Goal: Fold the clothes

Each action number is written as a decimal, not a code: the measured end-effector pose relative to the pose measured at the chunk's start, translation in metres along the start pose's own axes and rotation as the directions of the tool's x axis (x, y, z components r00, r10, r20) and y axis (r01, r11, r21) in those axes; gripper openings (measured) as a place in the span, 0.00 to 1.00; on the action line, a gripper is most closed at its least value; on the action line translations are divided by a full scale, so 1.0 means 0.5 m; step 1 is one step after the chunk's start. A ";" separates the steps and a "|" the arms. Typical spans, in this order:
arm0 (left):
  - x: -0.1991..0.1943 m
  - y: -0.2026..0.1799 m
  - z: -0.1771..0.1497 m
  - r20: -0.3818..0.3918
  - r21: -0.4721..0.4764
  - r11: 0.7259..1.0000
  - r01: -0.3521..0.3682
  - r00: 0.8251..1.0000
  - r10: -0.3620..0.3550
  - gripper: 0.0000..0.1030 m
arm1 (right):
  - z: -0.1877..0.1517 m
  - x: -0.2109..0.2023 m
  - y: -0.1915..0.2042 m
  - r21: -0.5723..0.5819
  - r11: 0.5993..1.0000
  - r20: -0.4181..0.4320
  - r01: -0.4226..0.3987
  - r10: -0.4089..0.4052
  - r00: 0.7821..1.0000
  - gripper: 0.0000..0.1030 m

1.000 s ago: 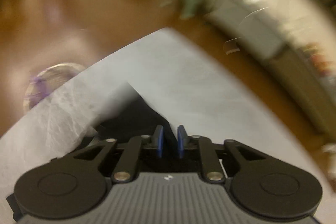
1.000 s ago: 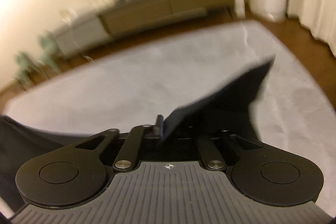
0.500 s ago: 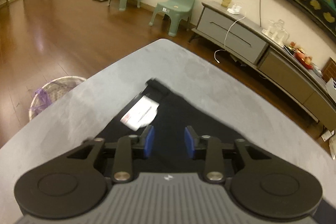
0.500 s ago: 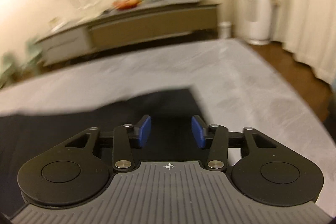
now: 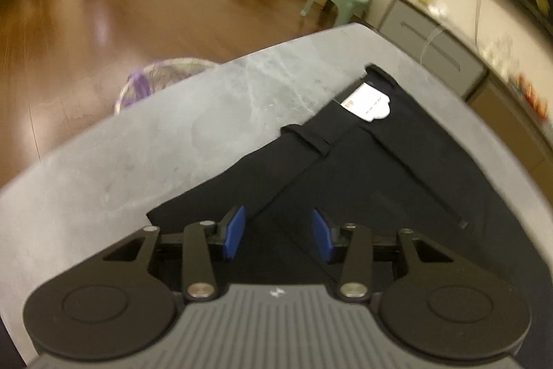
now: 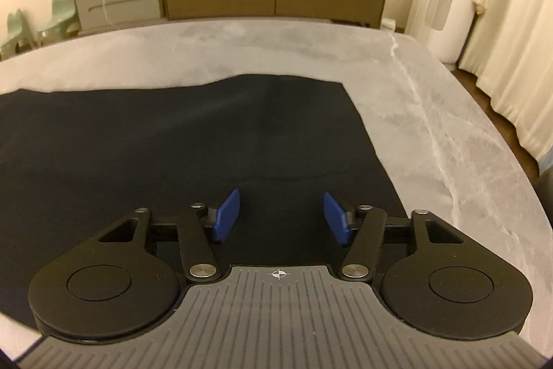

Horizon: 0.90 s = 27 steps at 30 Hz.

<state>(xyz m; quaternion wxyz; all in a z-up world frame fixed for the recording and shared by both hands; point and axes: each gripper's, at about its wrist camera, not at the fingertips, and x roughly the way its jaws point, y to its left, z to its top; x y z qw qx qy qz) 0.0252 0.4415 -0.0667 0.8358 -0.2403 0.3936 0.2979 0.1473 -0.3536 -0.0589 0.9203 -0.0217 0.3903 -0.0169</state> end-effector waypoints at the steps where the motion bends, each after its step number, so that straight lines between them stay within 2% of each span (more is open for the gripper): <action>1: -0.003 -0.008 0.000 0.013 0.024 0.999 -0.023 1.000 0.023 0.41 | 0.002 0.004 -0.002 0.001 1.000 0.001 0.004 -0.004 1.000 0.61; 3: -0.016 -0.021 -0.002 0.051 0.031 0.999 -0.039 0.998 0.037 0.41 | 0.006 0.013 -0.004 -0.006 1.000 0.011 0.021 -0.021 1.000 0.61; 4: -0.033 -0.024 -0.005 0.077 0.025 1.000 -0.019 0.997 0.017 0.42 | 0.009 0.016 -0.005 -0.015 0.999 0.021 0.031 -0.030 0.999 0.61; 6: -0.047 -0.025 -0.014 0.099 0.014 1.000 -0.005 0.995 0.004 0.48 | 0.018 0.019 -0.007 -0.035 0.998 0.046 0.042 -0.041 0.998 0.61; 9: -0.054 -0.021 -0.030 0.098 -0.013 1.000 -0.003 0.995 0.004 0.44 | 0.035 0.019 -0.009 -0.026 0.998 0.094 0.066 -0.063 0.994 0.61; 12: -0.082 -0.015 -0.050 0.146 -0.017 0.999 0.034 0.989 -0.031 0.47 | 0.068 0.011 -0.005 -0.005 0.998 0.165 0.056 -0.055 0.985 0.59; 14: -0.089 -0.014 -0.063 0.150 -0.013 0.998 0.054 0.987 -0.052 0.47 | 0.095 0.036 -0.010 0.020 0.999 0.145 0.036 -0.038 0.989 0.57; 17: -0.089 -0.015 -0.080 0.126 -0.007 0.997 0.078 0.989 -0.076 0.48 | 0.127 0.113 -0.036 0.093 0.996 0.034 -0.010 0.007 0.999 0.39; 18: -0.077 -0.013 -0.085 0.097 -0.014 0.997 0.072 0.993 -0.071 0.49 | 0.134 0.136 -0.044 0.112 0.994 0.010 -0.019 0.018 1.000 0.34; 20: -0.054 -0.009 -0.095 0.037 -0.029 0.998 0.061 0.998 -0.060 0.49 | 0.136 0.156 -0.053 0.093 0.996 0.026 0.007 -0.009 1.000 0.31; 21: -0.048 -0.008 -0.097 0.023 -0.032 0.998 0.048 0.999 -0.047 0.47 | 0.136 0.157 -0.057 0.084 0.996 0.040 0.022 -0.026 0.999 0.30; 24: -0.061 -0.004 -0.093 0.082 -0.033 0.999 -0.019 0.996 0.022 0.46 | 0.134 0.132 -0.071 0.099 0.994 0.082 0.040 -0.049 0.995 0.33; 26: -0.087 0.015 -0.100 0.125 -0.093 0.996 0.016 0.992 -0.004 0.47 | 0.130 0.095 -0.075 0.114 0.993 0.094 -0.007 -0.004 0.996 0.35; 27: -0.093 0.021 -0.105 0.133 -0.111 0.993 0.043 0.991 -0.028 0.47 | 0.125 0.078 -0.072 0.112 0.993 0.093 -0.034 0.023 0.995 0.39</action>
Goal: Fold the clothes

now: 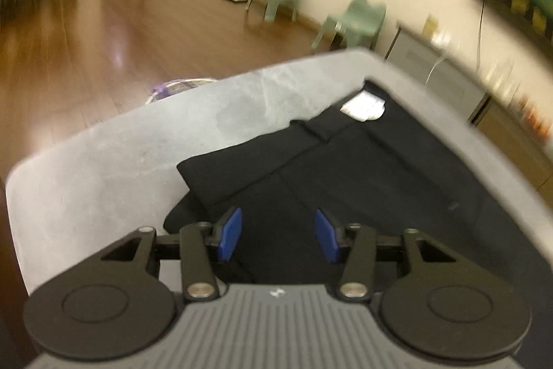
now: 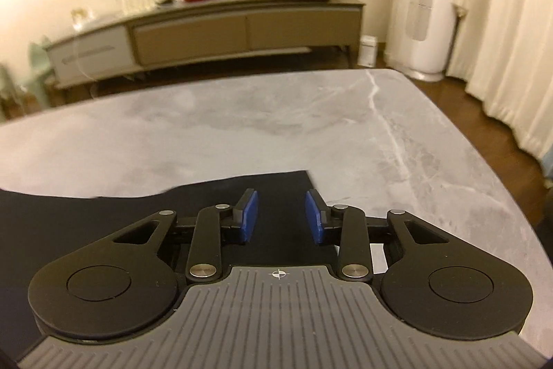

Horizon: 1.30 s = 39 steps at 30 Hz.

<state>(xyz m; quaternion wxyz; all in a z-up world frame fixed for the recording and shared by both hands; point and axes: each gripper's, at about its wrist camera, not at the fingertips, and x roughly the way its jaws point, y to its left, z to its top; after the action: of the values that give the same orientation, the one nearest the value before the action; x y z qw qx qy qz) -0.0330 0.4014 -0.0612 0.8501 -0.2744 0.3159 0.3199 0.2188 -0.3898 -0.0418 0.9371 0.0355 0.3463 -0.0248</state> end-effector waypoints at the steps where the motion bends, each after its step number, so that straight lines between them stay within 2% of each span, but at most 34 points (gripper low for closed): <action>1: -0.001 0.003 -0.003 -0.005 -0.008 1.000 0.013 1.000 -0.013 0.47 | -0.012 -0.013 0.009 -0.015 0.999 -0.017 -0.035 0.035 0.999 0.42; 2: 0.010 0.000 -0.004 -0.032 0.010 1.000 -0.002 0.999 0.002 0.46 | -0.023 -0.022 0.018 -0.034 0.997 -0.035 -0.063 0.062 0.997 0.43; 4: 0.033 -0.001 0.000 -0.068 0.027 0.999 -0.033 0.997 0.035 0.43 | -0.049 -0.016 0.029 -0.088 0.994 -0.074 -0.058 0.051 0.996 0.44; 6: 0.021 0.019 0.012 -0.036 -0.037 0.999 -0.009 0.999 0.008 0.43 | -0.069 -0.004 0.020 -0.100 0.995 -0.082 -0.013 0.005 0.997 0.46; 8: -0.004 0.045 0.017 0.005 -0.119 0.992 0.037 0.999 -0.037 0.48 | -0.063 -0.038 0.005 -0.053 0.999 -0.061 -0.001 -0.002 0.998 0.47; 9: -0.018 0.054 0.017 0.025 -0.146 0.988 0.059 0.998 -0.056 0.49 | -0.059 -0.060 -0.002 -0.023 1.000 -0.047 0.000 -0.001 0.999 0.51; 10: -0.029 0.054 0.015 0.041 -0.148 0.986 0.073 0.997 -0.068 0.49 | -0.057 -0.085 -0.010 0.005 1.000 -0.029 -0.004 0.004 1.000 0.63; 11: -0.040 0.048 0.012 0.055 -0.142 0.986 0.087 0.995 -0.080 0.49 | -0.063 -0.113 -0.017 0.032 0.999 -0.005 -0.015 0.015 1.000 0.70; 12: -0.047 0.031 0.006 0.065 -0.117 0.988 0.100 0.994 -0.093 0.52 | -0.074 -0.139 -0.027 0.057 0.998 0.008 -0.015 0.015 1.000 0.80; 13: -0.054 0.011 0.000 0.071 -0.086 0.990 0.115 0.991 -0.109 0.52 | -0.091 -0.160 -0.039 0.080 0.997 0.009 -0.007 0.006 1.000 0.83; 16: -0.056 -0.076 -0.023 0.031 0.032 0.982 0.187 0.982 -0.188 0.55 | -0.144 -0.201 -0.068 0.139 0.990 -0.013 0.036 -0.035 0.999 0.83; 19: -0.057 -0.183 -0.059 -0.032 0.134 0.955 0.263 0.965 -0.261 0.56 | -0.194 -0.210 -0.087 0.181 0.980 -0.052 0.085 -0.077 0.996 0.83; 22: -0.076 -0.290 -0.104 -0.105 0.179 0.914 0.364 0.931 -0.350 0.57 | -0.220 -0.208 -0.078 0.187 0.979 -0.044 0.079 -0.072 0.996 0.80; 25: -0.100 -0.405 -0.150 -0.186 0.182 0.860 0.477 0.875 -0.446 0.58 | -0.242 -0.179 -0.041 0.106 0.986 -0.056 0.131 -0.126 0.990 0.76; 27: -0.123 -0.492 -0.181 -0.236 0.199 0.818 0.540 0.837 -0.494 0.58 | -0.247 -0.178 -0.025 0.069 0.988 -0.039 0.138 -0.136 0.990 0.67; 29: -0.143 -0.577 -0.213 -0.288 0.214 0.778 0.591 0.799 -0.528 0.59 | -0.247 -0.181 -0.021 0.064 0.991 -0.026 0.119 -0.118 0.993 0.46; 30: -0.154 -0.623 -0.231 -0.314 0.224 0.757 0.613 0.781 -0.540 0.61 | -0.246 -0.183 -0.020 0.068 0.991 -0.024 0.113 -0.111 0.994 0.19; 31: -0.160 -0.671 -0.249 -0.338 0.234 0.741 0.630 0.767 -0.545 0.61 | -0.245 -0.184 -0.020 0.072 0.992 -0.021 0.106 -0.105 0.994 0.13; 33: -0.177 -0.769 -0.288 -0.393 0.264 0.697 0.667 0.734 -0.554 0.63 | -0.246 -0.194 0.005 -0.005 0.992 0.018 0.127 -0.127 0.992 0.06; 35: -0.197 -0.874 -0.335 -0.449 0.317 0.640 0.700 0.705 -0.548 0.63 | -0.249 -0.208 0.040 -0.117 0.979 0.076 0.168 -0.160 0.984 0.04; 39: -0.242 -1.054 -0.455 -0.529 0.433 0.525 0.733 0.678 -0.510 0.67 | -0.266 -0.237 0.120 -0.326 0.923 0.180 0.202 -0.149 0.972 0.04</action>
<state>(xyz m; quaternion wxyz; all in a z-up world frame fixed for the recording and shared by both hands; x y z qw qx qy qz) 0.1908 -0.1356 0.0166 0.8793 -0.1279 0.4202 -0.1842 0.0471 -0.3164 -0.0626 0.9465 -0.1612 0.2747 -0.0510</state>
